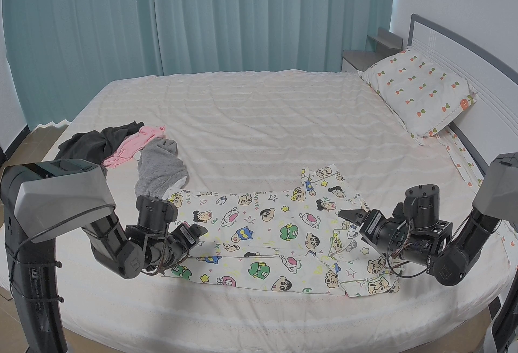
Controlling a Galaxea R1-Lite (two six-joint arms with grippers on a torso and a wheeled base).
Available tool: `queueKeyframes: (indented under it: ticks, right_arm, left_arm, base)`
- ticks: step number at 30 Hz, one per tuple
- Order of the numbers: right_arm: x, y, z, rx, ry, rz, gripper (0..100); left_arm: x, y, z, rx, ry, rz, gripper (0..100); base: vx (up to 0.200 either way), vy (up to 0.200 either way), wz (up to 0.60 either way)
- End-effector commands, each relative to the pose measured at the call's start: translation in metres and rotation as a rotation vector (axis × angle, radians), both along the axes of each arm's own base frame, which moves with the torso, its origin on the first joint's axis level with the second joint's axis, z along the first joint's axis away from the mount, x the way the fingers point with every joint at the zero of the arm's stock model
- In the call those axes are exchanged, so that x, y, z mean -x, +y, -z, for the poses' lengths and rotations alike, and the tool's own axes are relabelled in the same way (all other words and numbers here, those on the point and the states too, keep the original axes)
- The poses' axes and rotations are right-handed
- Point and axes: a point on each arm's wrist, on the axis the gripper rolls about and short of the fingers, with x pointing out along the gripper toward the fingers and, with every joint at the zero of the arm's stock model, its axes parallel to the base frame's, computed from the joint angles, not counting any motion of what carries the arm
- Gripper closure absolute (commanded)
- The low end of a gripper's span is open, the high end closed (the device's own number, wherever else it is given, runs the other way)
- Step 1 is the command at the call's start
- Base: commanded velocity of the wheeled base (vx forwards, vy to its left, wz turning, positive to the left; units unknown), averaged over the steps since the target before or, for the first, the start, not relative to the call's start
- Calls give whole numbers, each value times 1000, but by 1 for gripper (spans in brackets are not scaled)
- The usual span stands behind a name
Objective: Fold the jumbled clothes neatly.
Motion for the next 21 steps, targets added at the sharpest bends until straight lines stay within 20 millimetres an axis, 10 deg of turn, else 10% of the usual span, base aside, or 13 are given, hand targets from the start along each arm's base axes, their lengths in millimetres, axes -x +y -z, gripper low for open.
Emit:
queueKeyframes:
  ticks: [1,21]
  right_arm:
    - [2,-2,2,2,1,1,0]
    - [2,-2,2,3,2,4,0]
  left_arm:
    - [-12,-14,5,-23,-25,13,0]
    - [6,-27,-22,-66,25,48,0]
  base:
    - [0,0,0]
    - [0,0,0]
